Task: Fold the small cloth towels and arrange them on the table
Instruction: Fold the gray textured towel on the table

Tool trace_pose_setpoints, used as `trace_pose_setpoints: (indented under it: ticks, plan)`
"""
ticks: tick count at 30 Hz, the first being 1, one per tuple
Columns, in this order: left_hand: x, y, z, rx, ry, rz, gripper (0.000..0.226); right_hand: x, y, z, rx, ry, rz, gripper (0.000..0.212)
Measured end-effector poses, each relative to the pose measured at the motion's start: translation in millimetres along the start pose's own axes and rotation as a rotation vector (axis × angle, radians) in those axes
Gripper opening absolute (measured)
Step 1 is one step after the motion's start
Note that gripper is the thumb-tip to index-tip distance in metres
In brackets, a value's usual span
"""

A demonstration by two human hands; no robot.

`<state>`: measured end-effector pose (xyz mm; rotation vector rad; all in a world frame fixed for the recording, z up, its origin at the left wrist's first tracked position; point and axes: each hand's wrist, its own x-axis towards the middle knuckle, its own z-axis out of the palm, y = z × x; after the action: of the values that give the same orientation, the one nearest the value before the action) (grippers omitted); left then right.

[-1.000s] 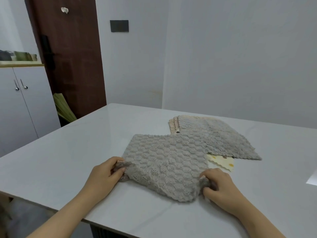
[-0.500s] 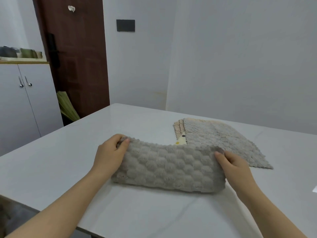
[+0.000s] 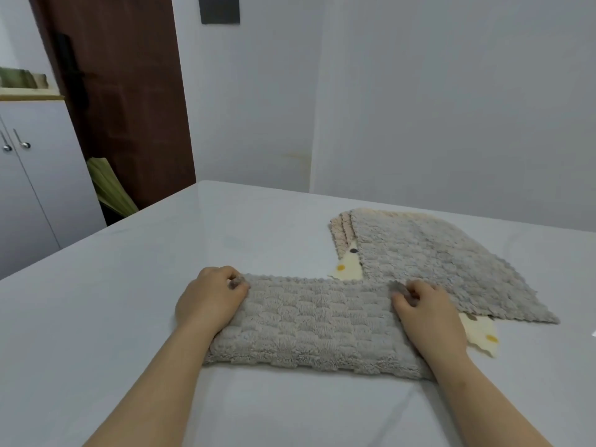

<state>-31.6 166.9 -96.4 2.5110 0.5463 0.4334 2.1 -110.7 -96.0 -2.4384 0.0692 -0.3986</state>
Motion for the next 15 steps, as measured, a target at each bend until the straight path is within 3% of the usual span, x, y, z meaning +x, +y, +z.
trace_pose_setpoints:
  ticks: [4, 6, 10, 15]
  plan:
    - [0, -1, 3, 0.035, -0.044, 0.052, 0.019, 3, 0, 3, -0.078, -0.039, 0.004, 0.036]
    - [0, -1, 1, -0.055, -0.053, 0.034, 0.007, 3, -2, 1, -0.083, -0.053, 0.000, 0.038]
    - [-6, 0, -3, -0.186, -0.049, 0.051, 0.021, 1, -1, -4, 0.106, -0.052, -0.058, 0.012]
    - [-19, 10, -6, -0.482, 0.089, 0.048, 0.014, -6, -2, -9, 0.300, -0.056, -0.108, 0.009]
